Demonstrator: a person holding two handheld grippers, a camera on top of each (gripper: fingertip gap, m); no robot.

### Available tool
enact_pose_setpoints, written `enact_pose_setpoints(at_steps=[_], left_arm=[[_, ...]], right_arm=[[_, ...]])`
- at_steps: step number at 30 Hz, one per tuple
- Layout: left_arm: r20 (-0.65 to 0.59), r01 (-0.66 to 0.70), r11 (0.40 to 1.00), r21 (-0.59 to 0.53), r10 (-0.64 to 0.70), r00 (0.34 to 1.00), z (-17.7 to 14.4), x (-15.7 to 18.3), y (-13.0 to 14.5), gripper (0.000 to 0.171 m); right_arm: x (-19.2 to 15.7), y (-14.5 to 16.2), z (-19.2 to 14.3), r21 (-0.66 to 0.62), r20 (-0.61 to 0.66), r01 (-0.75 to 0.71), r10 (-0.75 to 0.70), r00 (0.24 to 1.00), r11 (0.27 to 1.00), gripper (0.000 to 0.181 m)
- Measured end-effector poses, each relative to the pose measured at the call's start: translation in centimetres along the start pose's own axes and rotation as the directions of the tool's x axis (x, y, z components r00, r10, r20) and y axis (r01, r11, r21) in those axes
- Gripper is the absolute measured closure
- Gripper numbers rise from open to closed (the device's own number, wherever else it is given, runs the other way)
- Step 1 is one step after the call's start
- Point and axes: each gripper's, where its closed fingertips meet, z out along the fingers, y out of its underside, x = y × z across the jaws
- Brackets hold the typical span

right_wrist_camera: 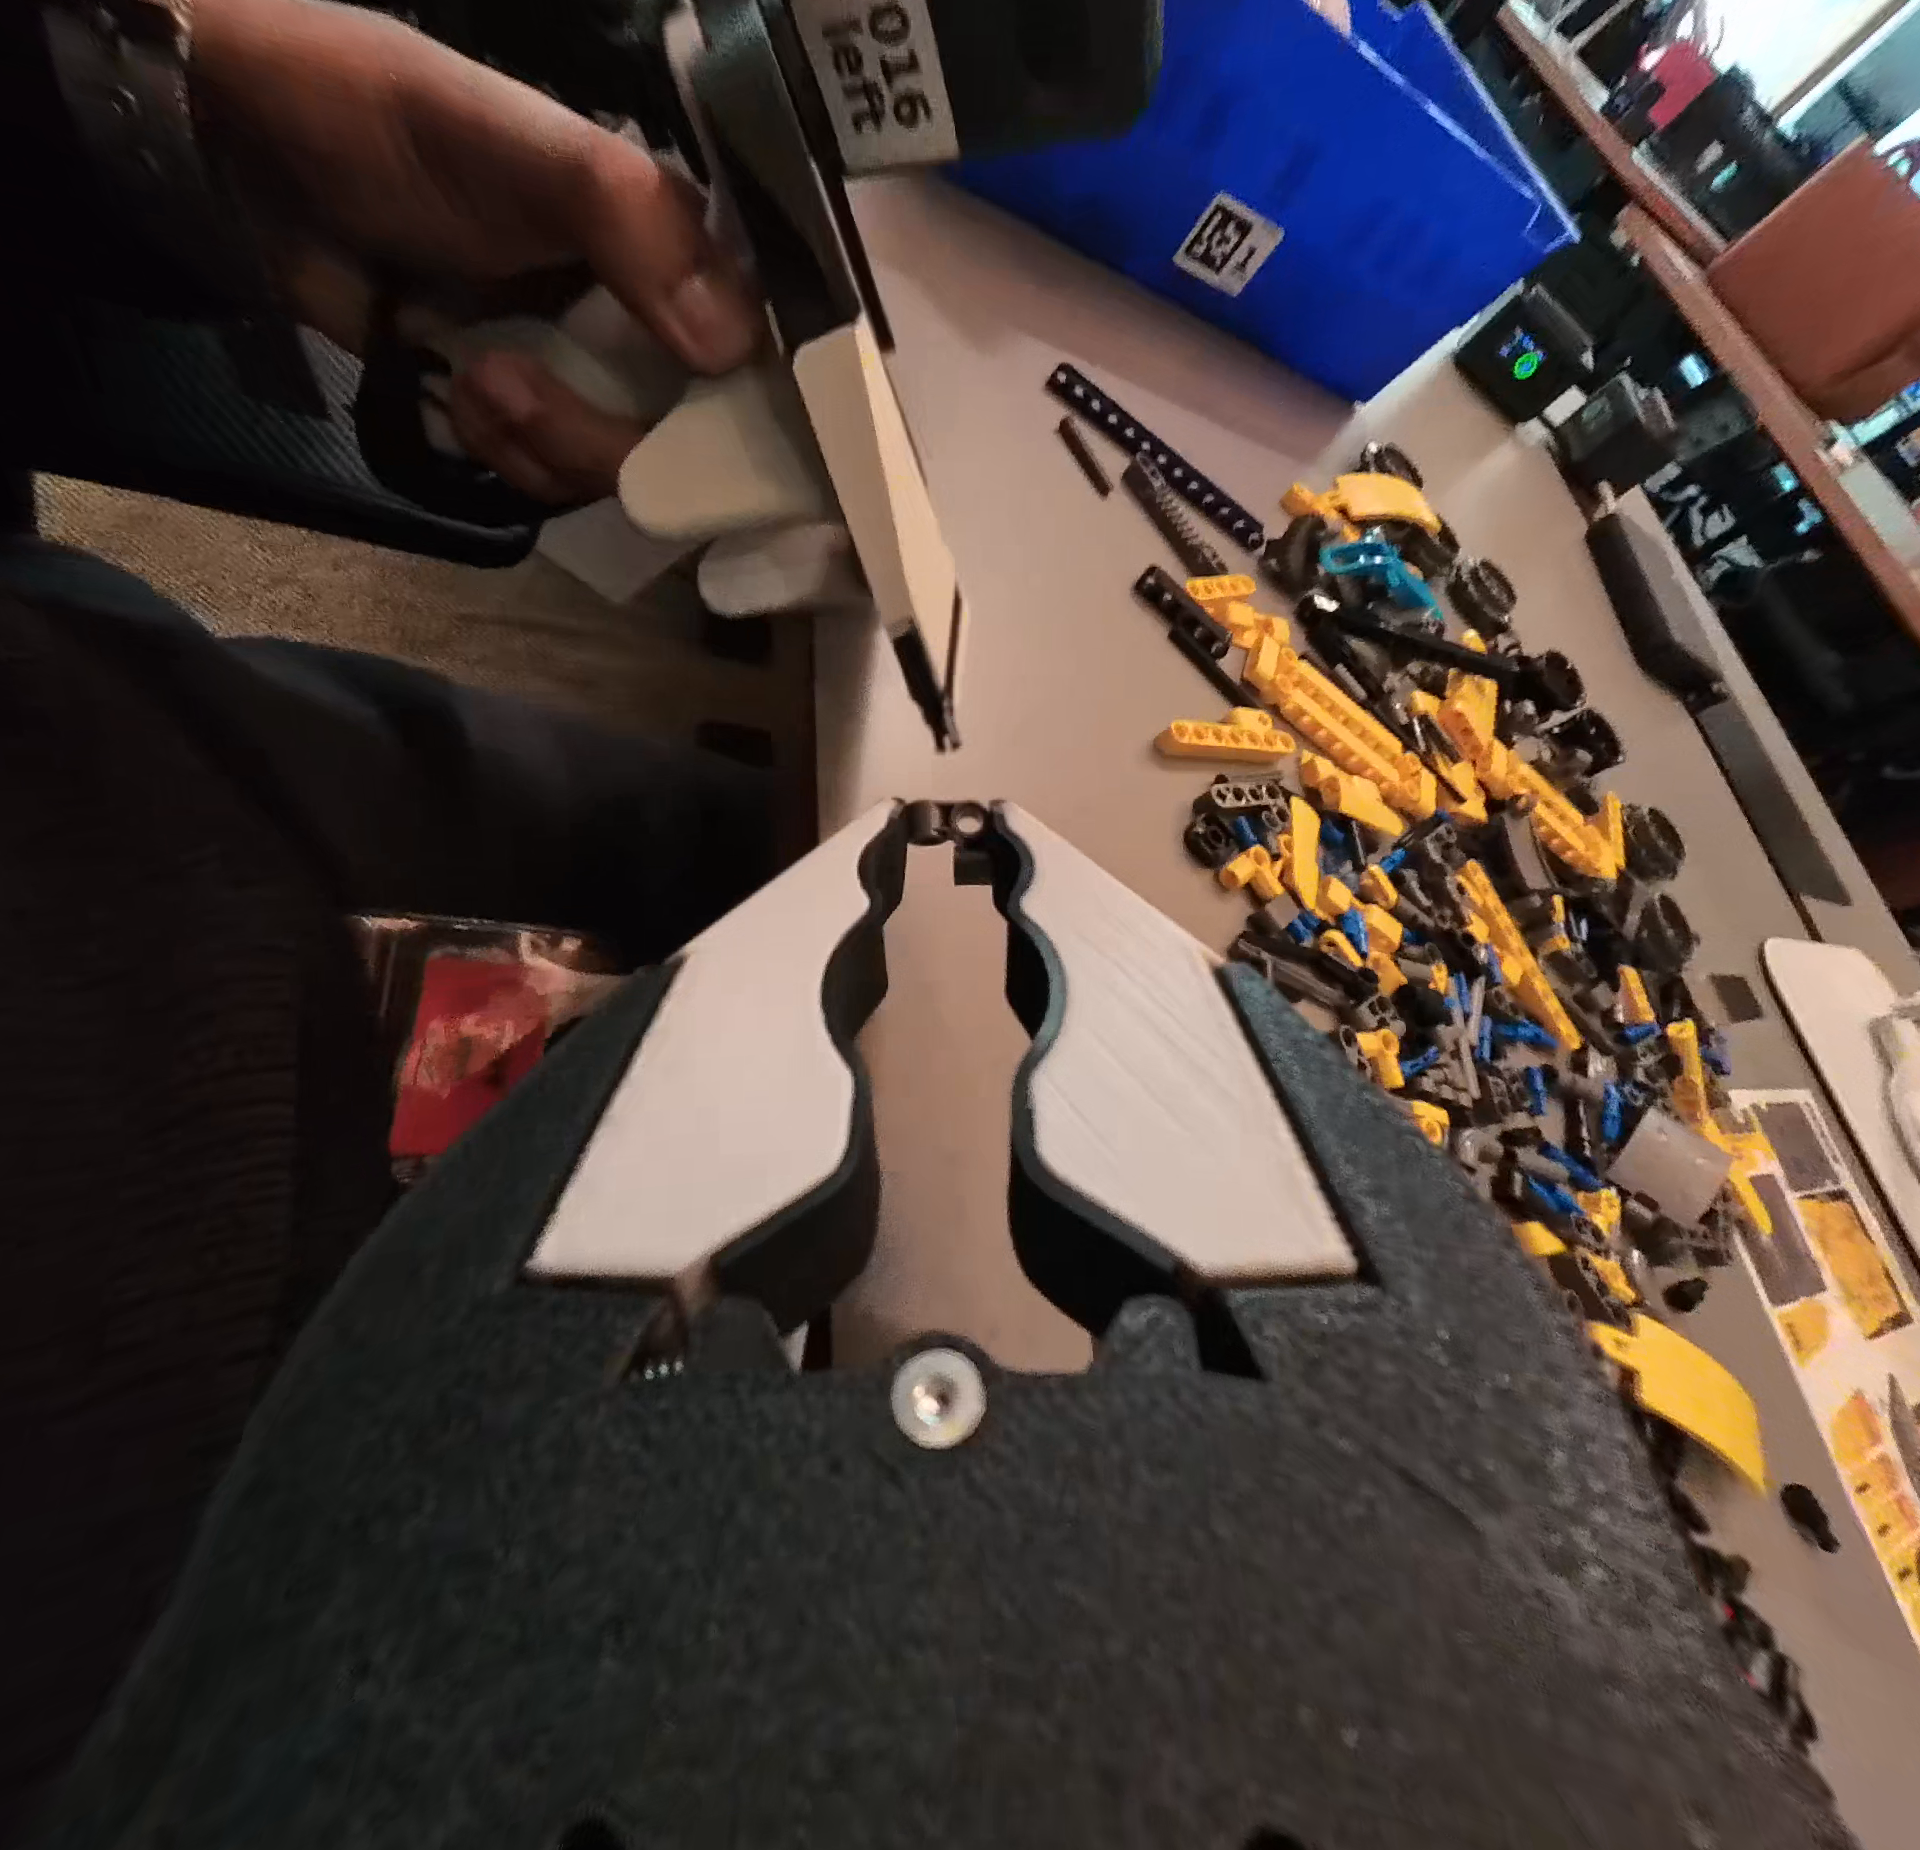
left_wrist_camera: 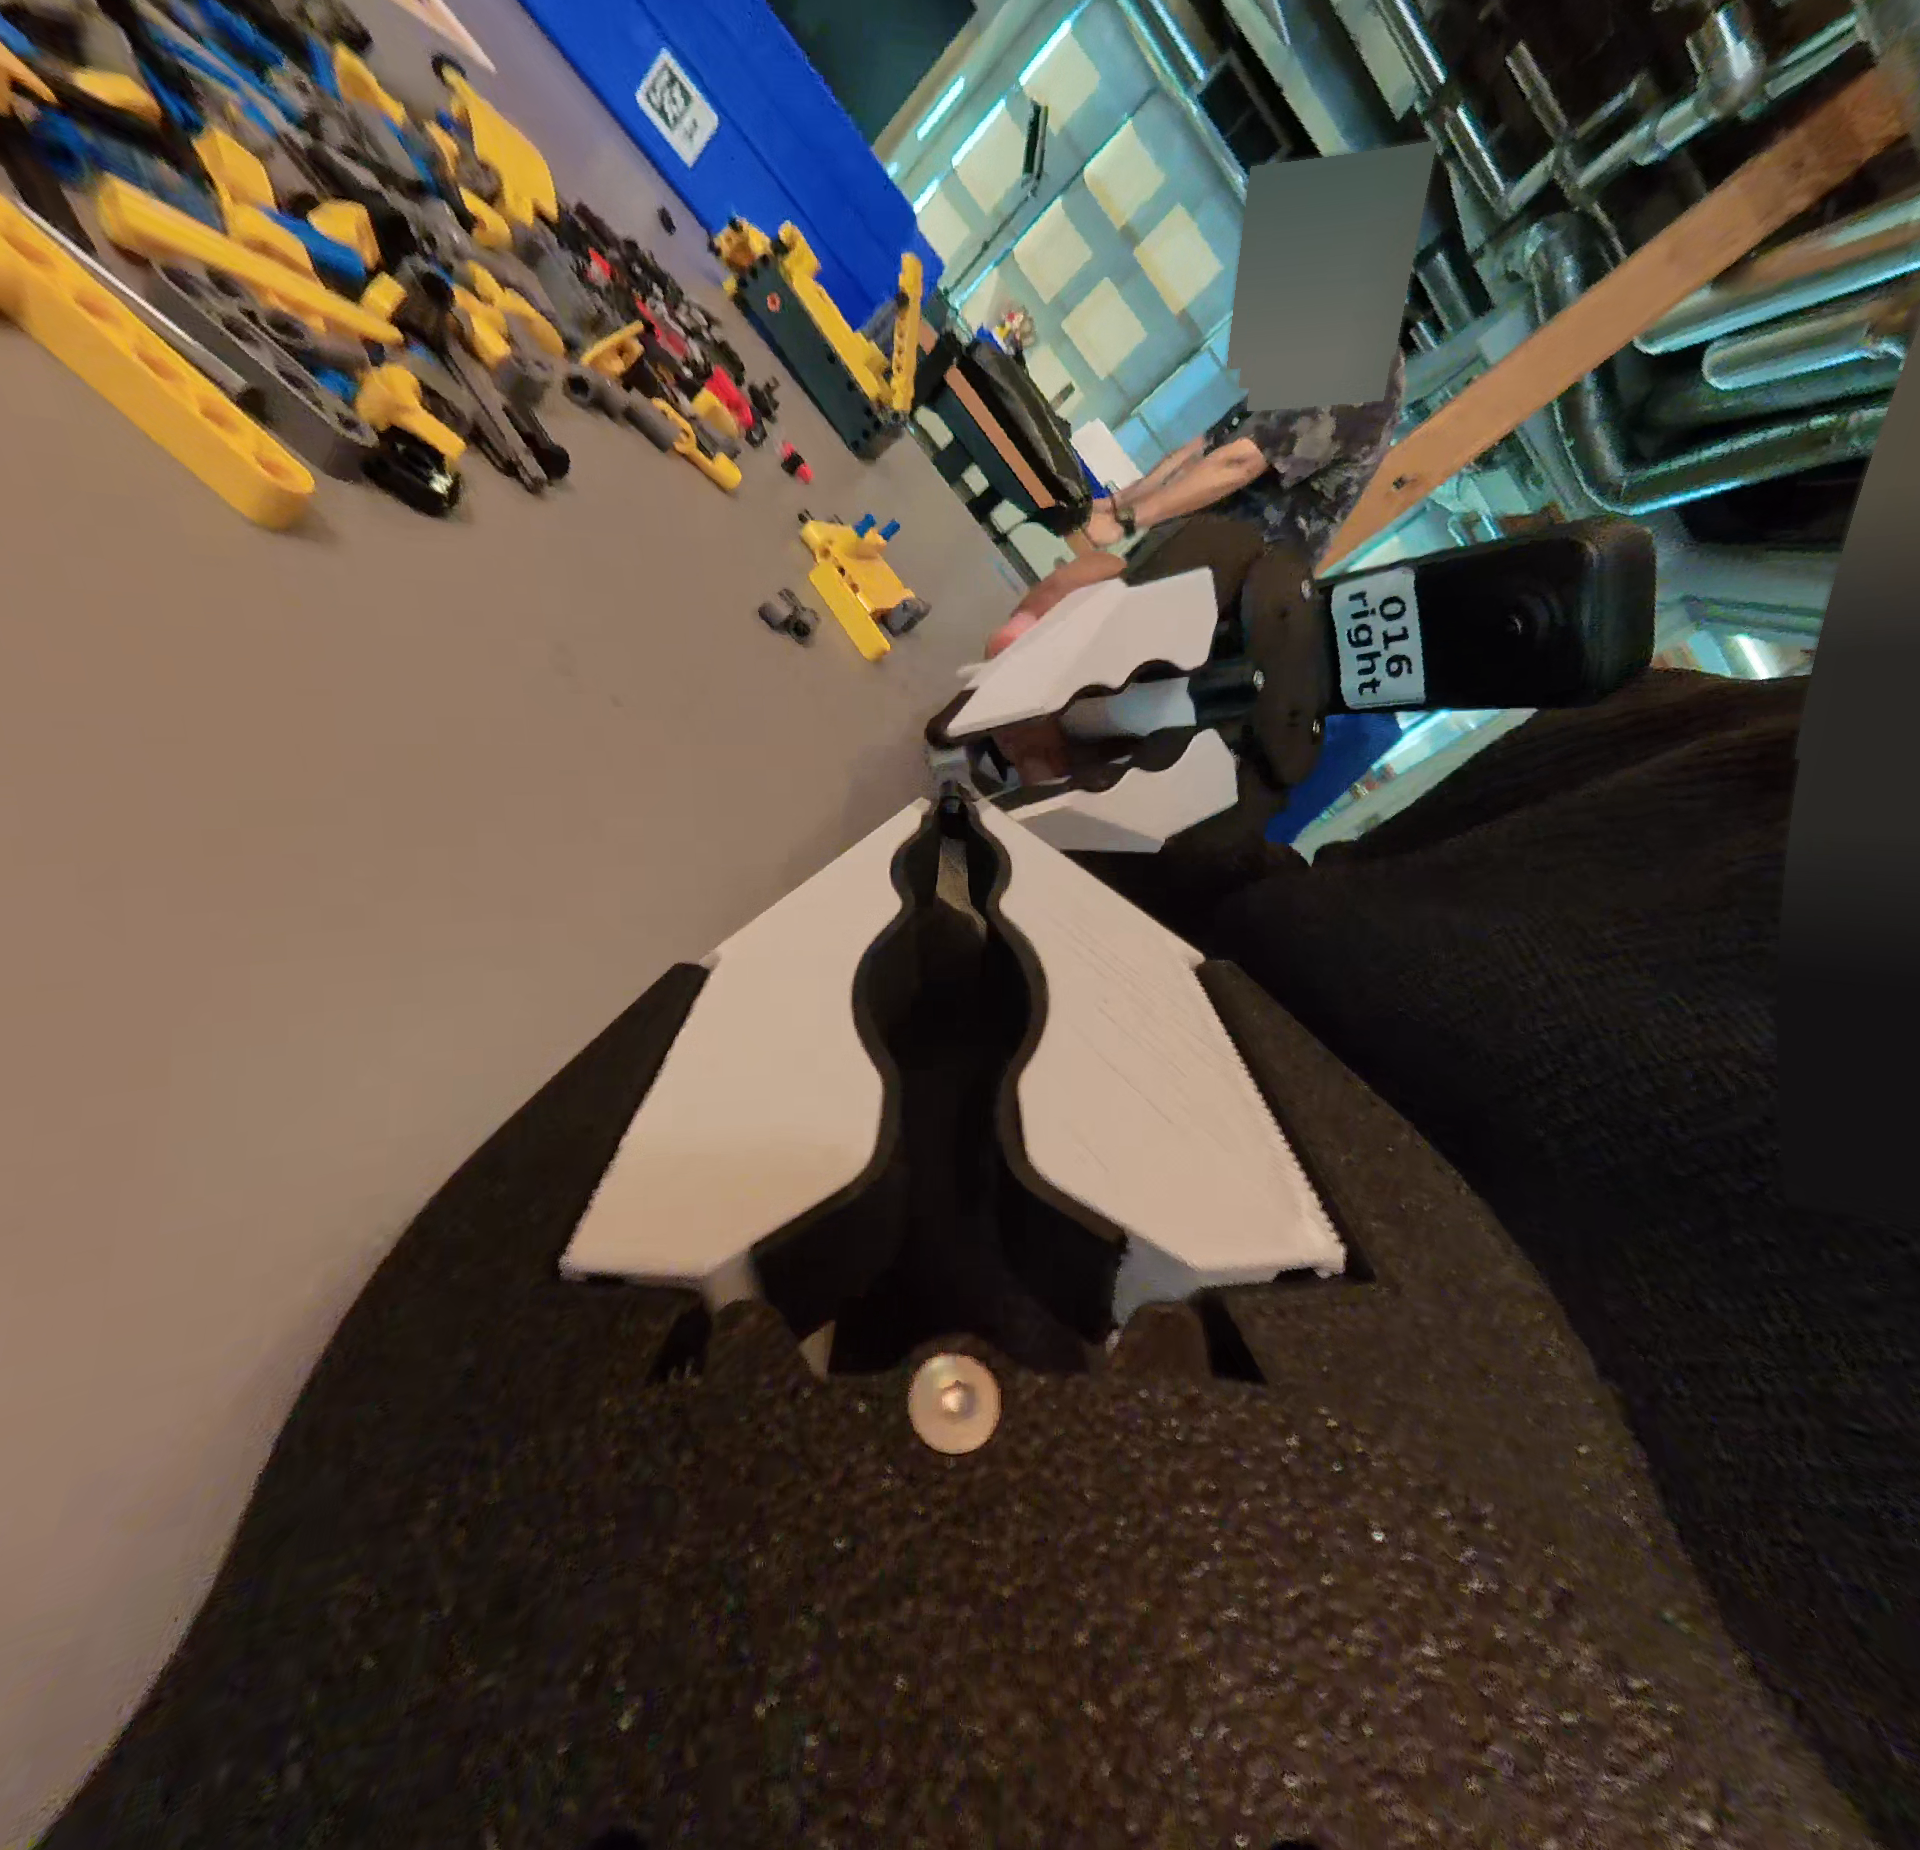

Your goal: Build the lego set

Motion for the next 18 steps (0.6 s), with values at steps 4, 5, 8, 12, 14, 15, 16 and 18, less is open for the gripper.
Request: enact_pose_setpoints(at_steps=[4,5,8,12,14,15,16,18], left_arm=[[-0.002,-0.004,0.999,-0.046,0.004,1.0,0.2,0.5,0.5,0.168],[0.001,-0.009,0.998,-0.061,0.01,1.0,0.2,0.6,0.7,0.168],[0.008,-0.006,0.997,-0.082,0.007,1.0,0.3,0.7,1.0,0.168],[0.008,0.002,0.996,-0.088,-0.001,1.0,0.3,0.6,1.1,0.168],[0.003,0.009,0.995,-0.096,-0.009,1.0,0.3,0.7,1.2,0.169],[-0.001,0.009,0.995,-0.101,-0.009,1.0,0.2,0.7,1.2,0.168],[-0.002,0.01,0.995,-0.102,-0.011,1.0,0.3,0.8,1.3,0.169],[-0.004,0.017,0.994,-0.109,-0.017,1.0,0.3,0.8,1.4,0.169]], right_arm=[[-0.2,-0.4,-0.2,0.034,0.021,0.02,-0.02,1.0,0.999,0.166],[-0.3,-0.5,-0.2,0.042,0.02,0.034,-0.035,0.999,0.999,0.166],[-0.7,-0.7,-0.1,0.055,0.037,0.069,-0.071,0.997,0.996,0.166],[-1.1,-0.8,0.1,0.056,0.049,0.096,-0.099,0.994,0.994,0.165],[-1.0,-0.8,0.1,0.056,0.047,0.096,-0.098,0.994,0.994,0.166],[-1.0,-0.8,0.1,0.057,0.05,0.092,-0.095,0.994,0.994,0.166],[-1.0,-0.8,0.1,0.06,0.055,0.087,-0.09,0.994,0.994,0.166],[-1.0,-0.9,0.0,0.069,0.068,0.068,-0.072,0.995,0.995,0.166]])
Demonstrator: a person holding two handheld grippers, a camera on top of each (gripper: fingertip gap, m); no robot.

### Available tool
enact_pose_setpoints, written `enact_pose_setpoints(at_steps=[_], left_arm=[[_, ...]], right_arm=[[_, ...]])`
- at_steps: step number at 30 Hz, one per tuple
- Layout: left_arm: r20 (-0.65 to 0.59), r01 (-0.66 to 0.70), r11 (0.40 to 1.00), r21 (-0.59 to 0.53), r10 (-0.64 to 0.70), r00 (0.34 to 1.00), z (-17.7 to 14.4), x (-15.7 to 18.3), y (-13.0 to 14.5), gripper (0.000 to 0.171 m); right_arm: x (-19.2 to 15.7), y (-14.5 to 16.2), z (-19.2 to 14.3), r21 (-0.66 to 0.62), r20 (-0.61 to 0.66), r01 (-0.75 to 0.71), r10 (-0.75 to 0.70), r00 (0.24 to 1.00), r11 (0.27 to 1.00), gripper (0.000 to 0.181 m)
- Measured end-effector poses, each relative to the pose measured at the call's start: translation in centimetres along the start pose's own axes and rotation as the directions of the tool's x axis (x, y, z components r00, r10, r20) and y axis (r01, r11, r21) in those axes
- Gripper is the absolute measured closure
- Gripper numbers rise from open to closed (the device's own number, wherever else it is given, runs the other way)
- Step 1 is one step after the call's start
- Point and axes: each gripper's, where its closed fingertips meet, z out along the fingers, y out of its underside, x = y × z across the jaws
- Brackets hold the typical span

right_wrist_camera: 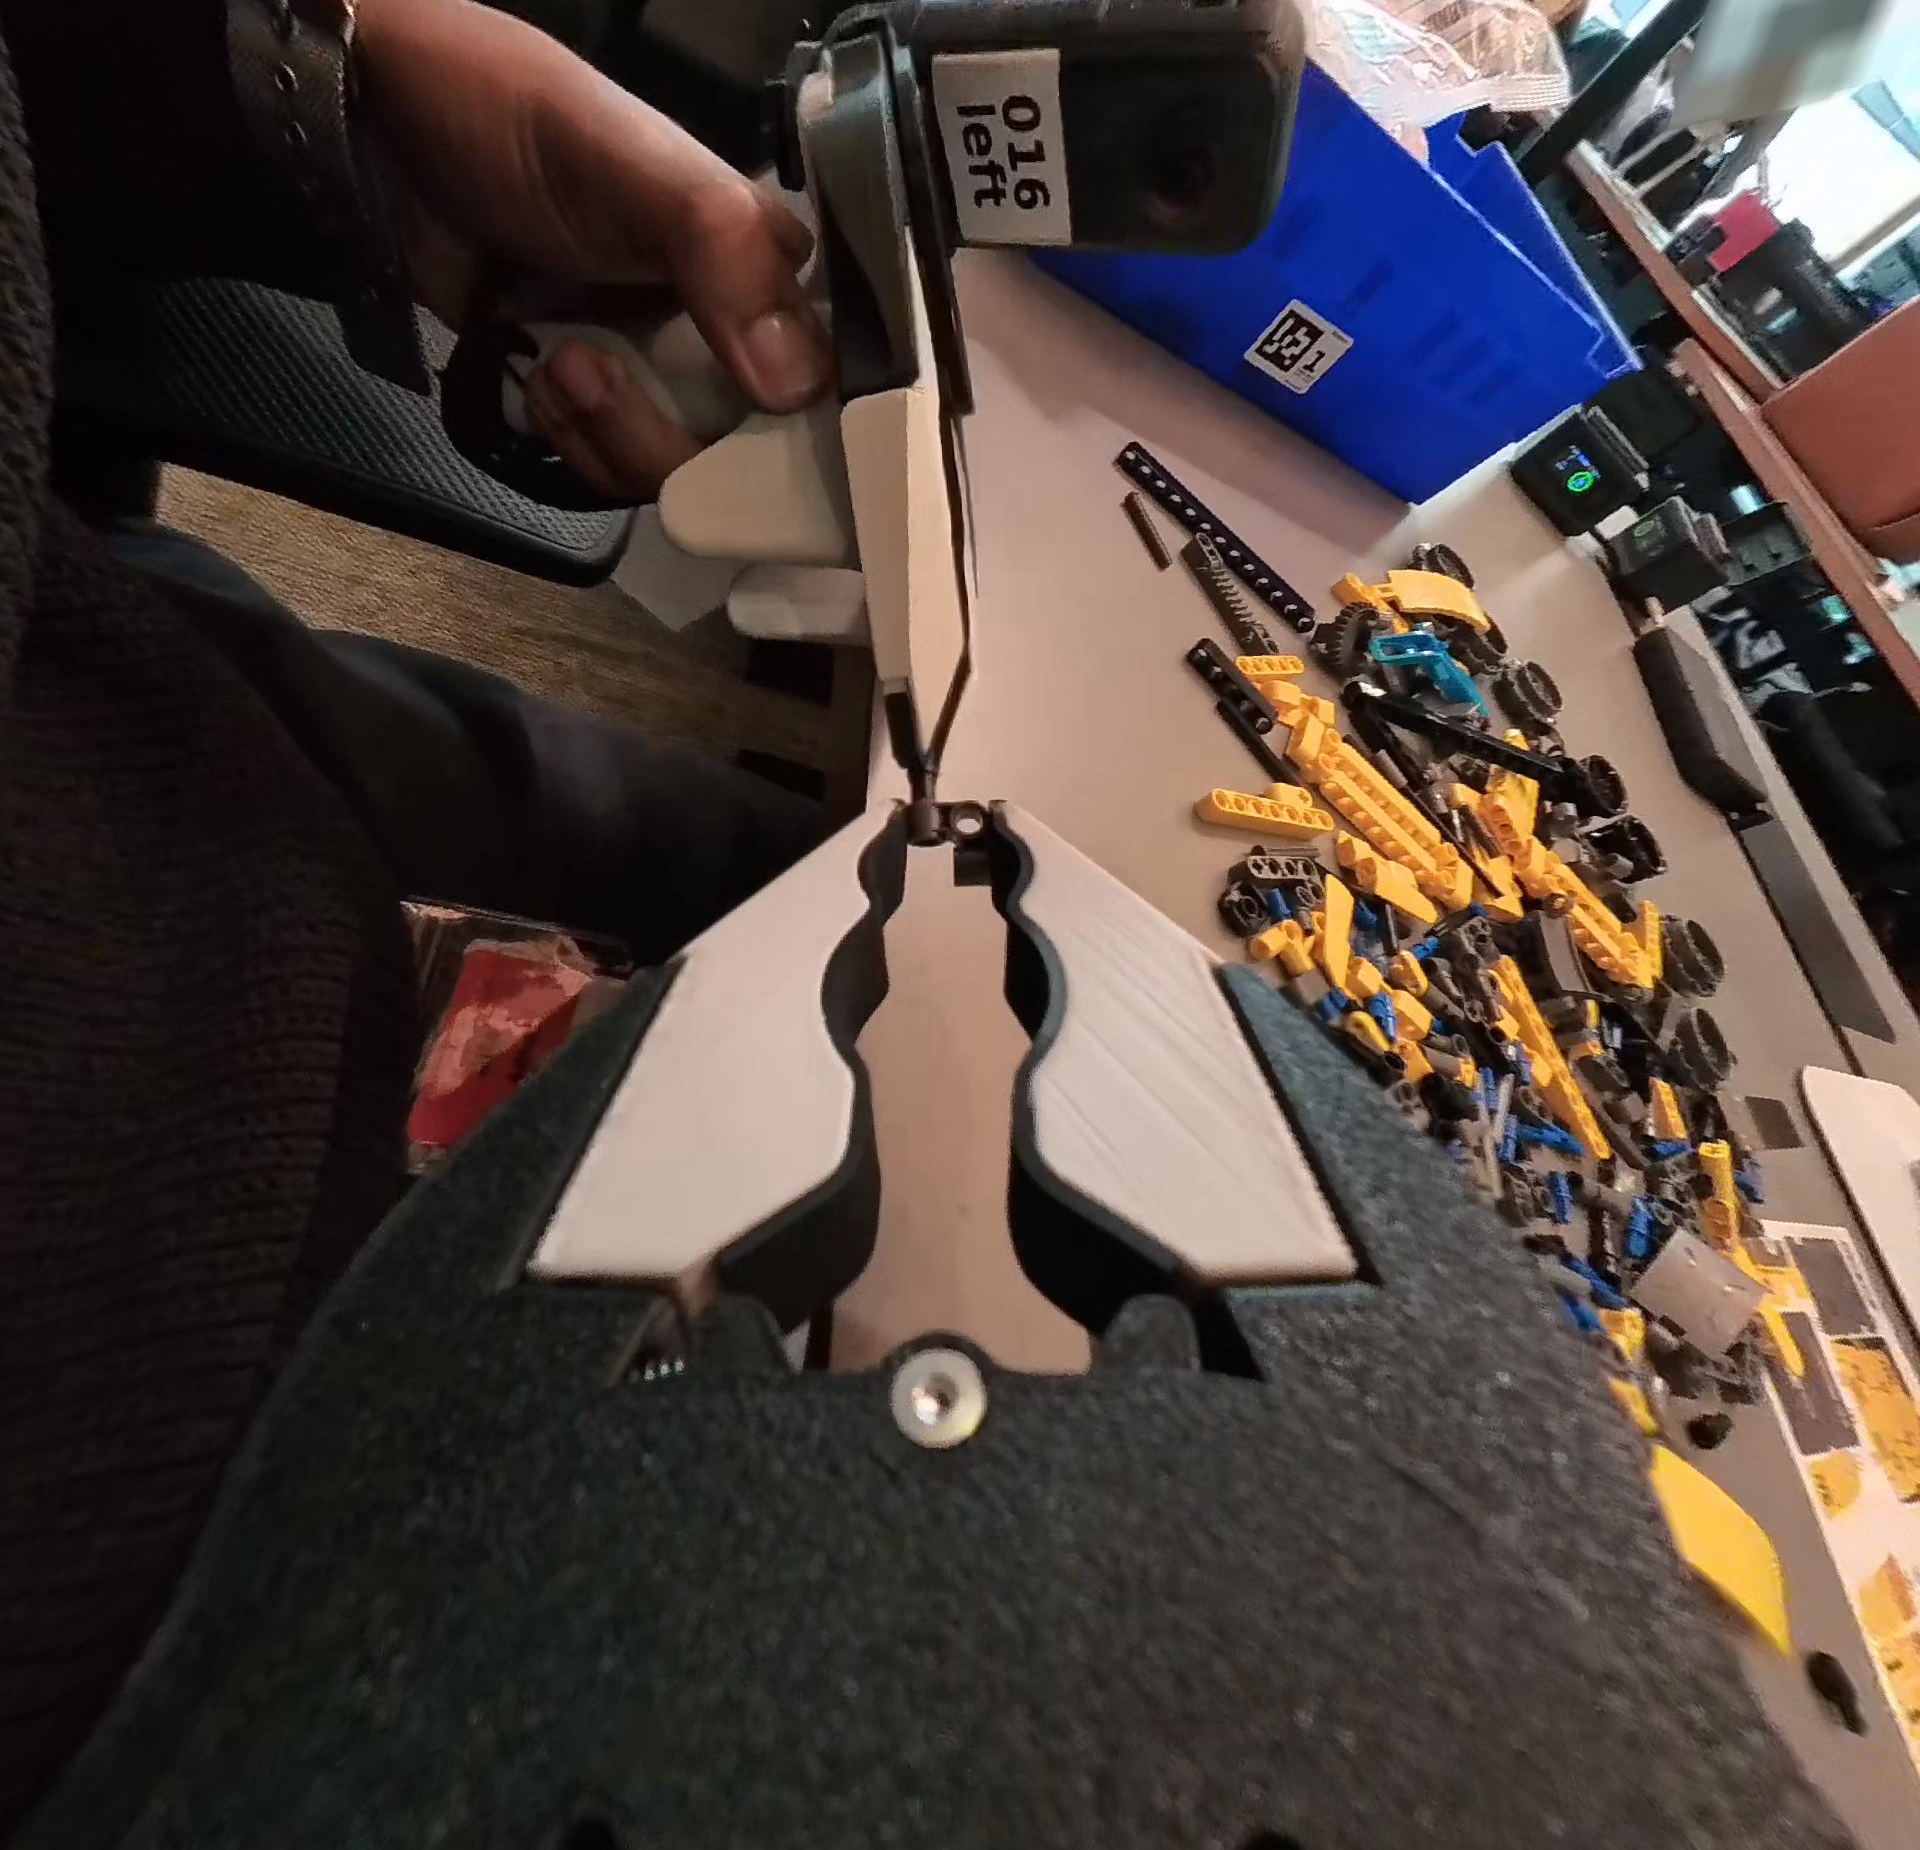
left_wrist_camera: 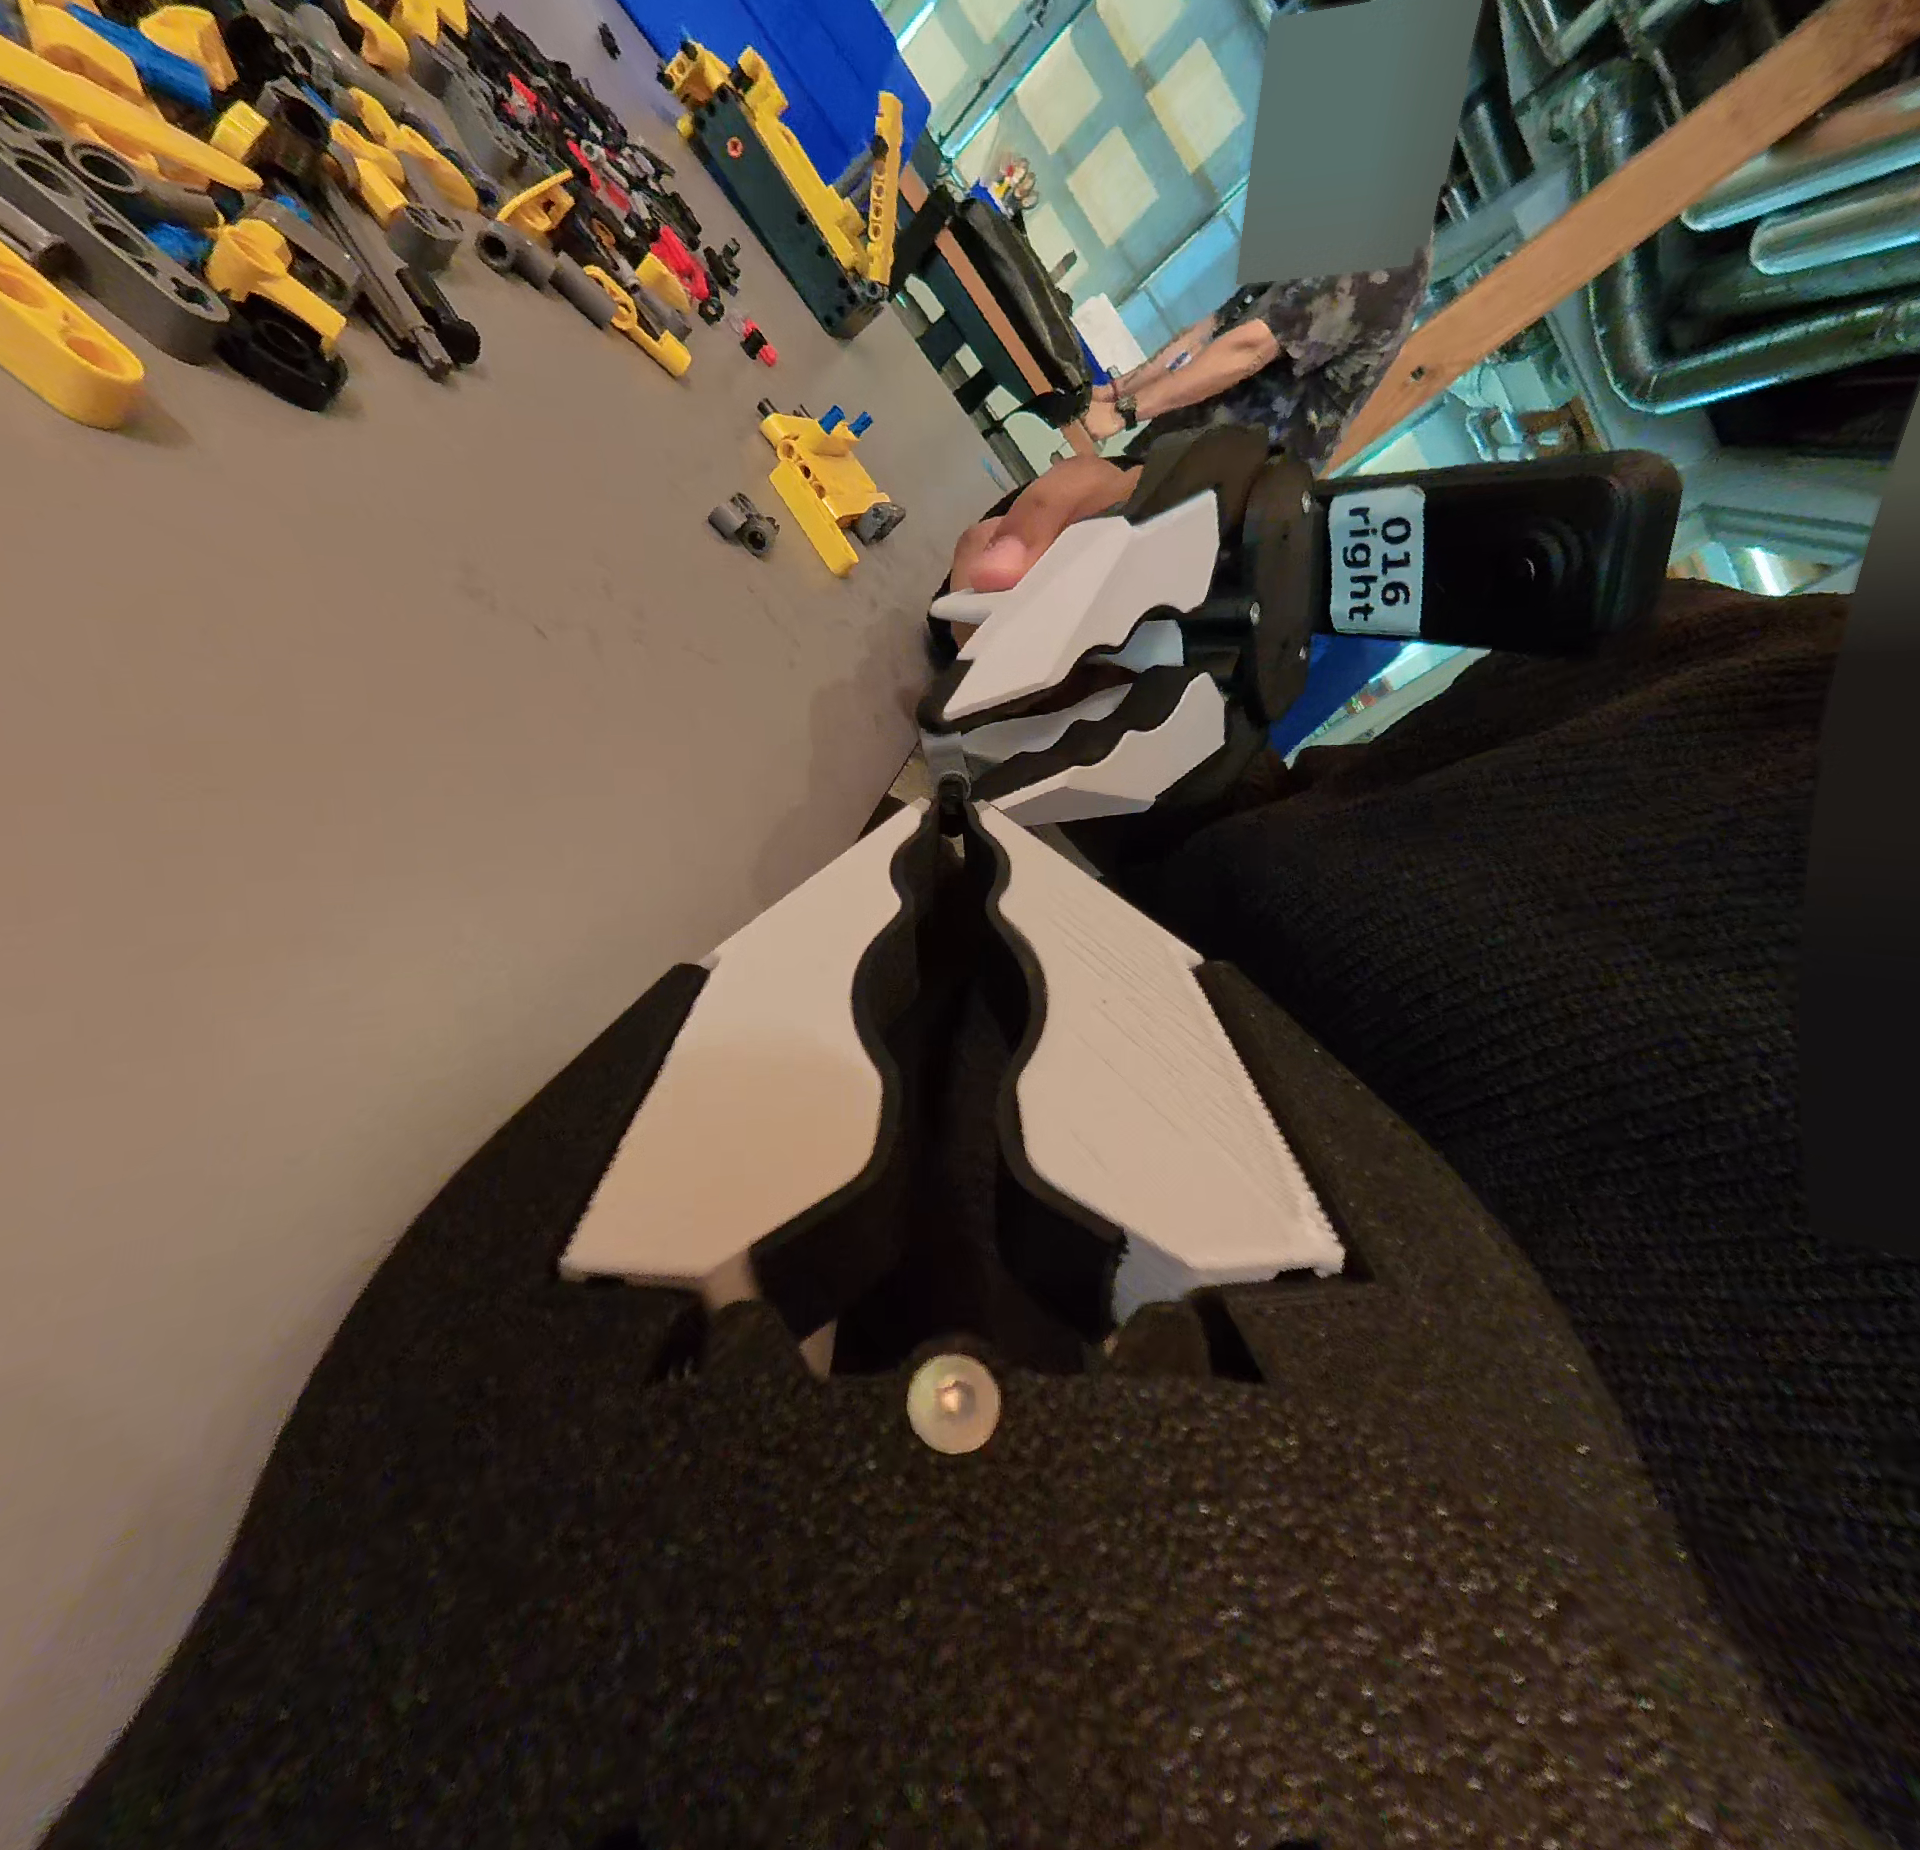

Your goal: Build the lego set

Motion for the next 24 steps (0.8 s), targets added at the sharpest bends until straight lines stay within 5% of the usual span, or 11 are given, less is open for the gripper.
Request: enact_pose_setpoints(at_steps=[17,24], left_arm=[[-0.023,-0.038,0.999,-0.01,0.037,0.999,0.8,1.5,0.0,0.17],[0.002,-0.05,0.999,-0.004,0.05,0.999,1.0,1.0,0.0,0.169]], right_arm=[[-0.5,-1.0,-0.9,0.017,0.188,-0.214,0.207,0.96,0.977,0.166],[-0.4,-0.6,-0.7,-0.019,0.176,-0.187,0.188,0.966,0.982,0.167]])
